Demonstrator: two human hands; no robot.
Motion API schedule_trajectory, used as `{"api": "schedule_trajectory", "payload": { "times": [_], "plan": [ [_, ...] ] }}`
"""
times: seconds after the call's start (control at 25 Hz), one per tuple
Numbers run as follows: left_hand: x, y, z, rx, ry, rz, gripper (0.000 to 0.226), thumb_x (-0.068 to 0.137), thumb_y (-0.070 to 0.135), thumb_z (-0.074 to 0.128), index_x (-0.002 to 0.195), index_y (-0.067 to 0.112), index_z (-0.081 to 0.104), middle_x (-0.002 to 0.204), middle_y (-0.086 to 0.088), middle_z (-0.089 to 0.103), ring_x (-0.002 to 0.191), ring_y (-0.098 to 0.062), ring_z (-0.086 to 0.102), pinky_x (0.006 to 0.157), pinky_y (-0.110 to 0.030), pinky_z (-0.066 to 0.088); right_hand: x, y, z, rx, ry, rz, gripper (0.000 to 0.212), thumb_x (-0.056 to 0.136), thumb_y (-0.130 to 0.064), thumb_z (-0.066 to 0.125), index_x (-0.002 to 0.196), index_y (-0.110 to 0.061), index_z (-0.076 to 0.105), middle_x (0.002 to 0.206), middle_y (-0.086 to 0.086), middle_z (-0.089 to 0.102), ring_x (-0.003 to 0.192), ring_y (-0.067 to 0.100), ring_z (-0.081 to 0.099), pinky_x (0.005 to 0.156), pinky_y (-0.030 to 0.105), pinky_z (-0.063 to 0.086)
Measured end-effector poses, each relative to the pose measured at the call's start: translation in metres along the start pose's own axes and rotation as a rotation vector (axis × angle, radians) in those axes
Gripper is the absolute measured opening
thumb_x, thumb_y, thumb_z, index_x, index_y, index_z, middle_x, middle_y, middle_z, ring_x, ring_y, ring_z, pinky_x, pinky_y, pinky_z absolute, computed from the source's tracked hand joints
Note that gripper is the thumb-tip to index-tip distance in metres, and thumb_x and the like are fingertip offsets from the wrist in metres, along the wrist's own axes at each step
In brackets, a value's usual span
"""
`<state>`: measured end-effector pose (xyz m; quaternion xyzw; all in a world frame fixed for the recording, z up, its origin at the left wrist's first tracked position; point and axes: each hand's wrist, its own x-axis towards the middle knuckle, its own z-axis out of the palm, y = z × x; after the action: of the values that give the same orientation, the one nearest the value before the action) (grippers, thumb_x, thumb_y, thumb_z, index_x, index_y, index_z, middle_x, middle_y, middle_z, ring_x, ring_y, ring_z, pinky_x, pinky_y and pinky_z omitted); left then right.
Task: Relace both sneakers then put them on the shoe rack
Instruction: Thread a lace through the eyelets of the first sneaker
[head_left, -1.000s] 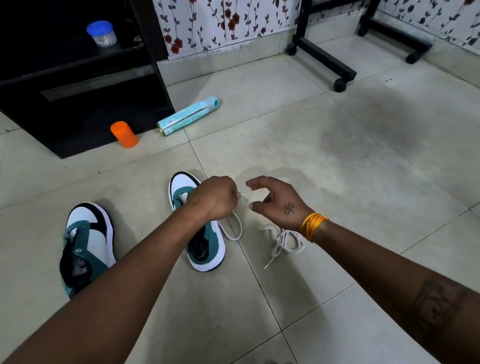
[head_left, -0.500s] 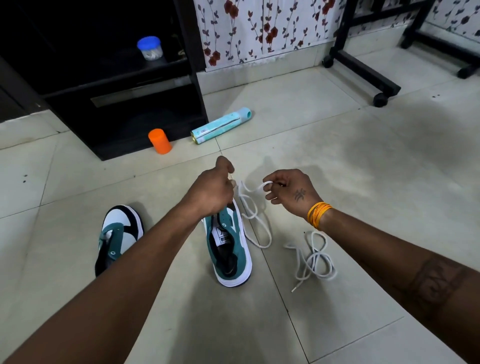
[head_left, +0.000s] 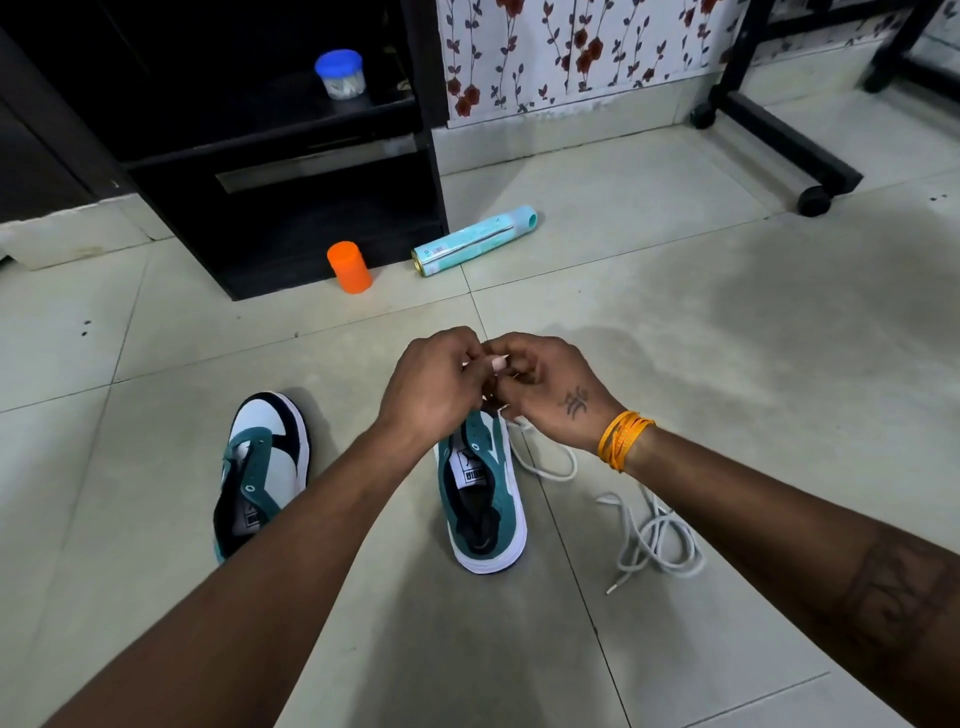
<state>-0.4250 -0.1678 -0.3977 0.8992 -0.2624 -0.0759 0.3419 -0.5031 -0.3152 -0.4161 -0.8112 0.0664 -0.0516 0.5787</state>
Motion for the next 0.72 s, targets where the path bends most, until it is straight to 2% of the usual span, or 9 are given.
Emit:
{"api": "schedule_trajectory", "payload": {
  "times": [0.16, 0.24, 0.32, 0.4, 0.48, 0.56, 0.6, 0.64, 0.72],
  "plan": [
    [-0.004, -0.006, -0.003, -0.097, 0.027, -0.094, 0.023, 0.092, 0.032, 0.079, 0.076, 0.019, 0.067, 0.059, 0.003, 0.072, 0.049, -0.004, 0.063, 0.062, -0.033, 0.058, 0.001, 0.012, -0.002, -0.041, 0.055, 0.018, 0.007, 0.096, -0.008, 0.068, 0.097, -0.012, 0.074, 0.081, 0.005, 0.076, 0.070, 0.024, 0.076, 0.070, 0.052, 0.063],
    [-0.006, -0.005, -0.002, -0.169, 0.026, -0.132, 0.024, 0.093, 0.029, 0.078, 0.075, 0.015, 0.069, 0.060, 0.001, 0.073, 0.047, -0.008, 0.062, 0.060, -0.034, 0.058, 0.001, 0.009, 0.003, -0.012, 0.025, -0.007, 0.007, 0.096, -0.008, 0.069, 0.097, -0.013, 0.074, 0.083, 0.008, 0.075, 0.072, 0.026, 0.076, 0.071, 0.045, 0.065],
    [-0.007, -0.010, 0.000, -0.278, 0.044, -0.188, 0.028, 0.093, 0.033, 0.077, 0.075, 0.013, 0.071, 0.062, -0.001, 0.073, 0.049, -0.014, 0.064, 0.060, -0.038, 0.060, 0.003, 0.009, 0.007, 0.007, 0.027, 0.001, 0.007, 0.097, -0.012, 0.069, 0.094, -0.016, 0.073, 0.080, 0.009, 0.074, 0.069, 0.028, 0.075, 0.064, 0.040, 0.063],
    [-0.011, -0.022, 0.003, -0.324, 0.155, -0.266, 0.031, 0.093, 0.044, 0.073, 0.080, 0.016, 0.074, 0.071, 0.002, 0.076, 0.062, -0.017, 0.070, 0.069, -0.041, 0.062, 0.009, 0.016, 0.009, -0.028, 0.041, 0.057, 0.010, 0.098, -0.018, 0.068, 0.089, -0.017, 0.072, 0.079, 0.007, 0.074, 0.067, 0.027, 0.074, 0.062, 0.041, 0.061],
    [-0.022, -0.036, 0.010, -0.259, 0.283, -0.376, 0.028, 0.097, 0.045, 0.066, 0.095, 0.020, 0.077, 0.092, 0.005, 0.079, 0.088, -0.019, 0.074, 0.085, -0.038, 0.059, 0.012, 0.031, 0.014, -0.163, 0.035, 0.051, 0.011, 0.097, -0.022, 0.068, 0.087, -0.021, 0.073, 0.080, -0.003, 0.075, 0.071, 0.016, 0.073, 0.070, 0.038, 0.059],
    [-0.035, -0.041, 0.020, -0.170, 0.260, -0.480, 0.034, 0.098, 0.043, 0.064, 0.120, 0.018, 0.075, 0.121, 0.002, 0.075, 0.116, -0.021, 0.068, 0.099, -0.033, 0.051, 0.013, 0.045, 0.023, -0.264, 0.038, 0.016, 0.009, 0.095, -0.025, 0.069, 0.086, -0.026, 0.072, 0.084, -0.012, 0.074, 0.081, 0.007, 0.069, 0.082, 0.035, 0.056],
    [-0.041, -0.044, 0.026, -0.167, 0.206, -0.510, 0.040, 0.097, 0.044, 0.066, 0.127, 0.018, 0.072, 0.128, 0.002, 0.073, 0.121, -0.021, 0.065, 0.100, -0.031, 0.049, 0.013, 0.050, 0.028, -0.275, 0.037, 0.007, 0.008, 0.094, -0.026, 0.069, 0.086, -0.027, 0.072, 0.085, -0.015, 0.073, 0.084, 0.007, 0.068, 0.085, 0.035, 0.056],
    [-0.047, -0.042, 0.030, -0.177, 0.161, -0.514, 0.043, 0.095, 0.045, 0.068, 0.128, 0.018, 0.072, 0.127, 0.003, 0.073, 0.120, -0.020, 0.066, 0.098, -0.030, 0.049, 0.012, 0.053, 0.032, -0.282, 0.041, 0.008, 0.009, 0.094, -0.025, 0.068, 0.086, -0.027, 0.072, 0.085, -0.016, 0.073, 0.083, 0.006, 0.067, 0.086, 0.035, 0.055],
    [-0.058, -0.039, 0.035, -0.196, 0.138, -0.491, 0.039, 0.090, 0.045, 0.075, 0.121, 0.022, 0.074, 0.108, 0.012, 0.072, 0.103, -0.013, 0.067, 0.088, -0.027, 0.050, 0.009, 0.056, 0.035, -0.292, 0.043, 0.013, 0.009, 0.095, -0.024, 0.068, 0.087, -0.027, 0.072, 0.084, -0.016, 0.072, 0.080, 0.004, 0.066, 0.084, 0.031, 0.055]
  ]
}}
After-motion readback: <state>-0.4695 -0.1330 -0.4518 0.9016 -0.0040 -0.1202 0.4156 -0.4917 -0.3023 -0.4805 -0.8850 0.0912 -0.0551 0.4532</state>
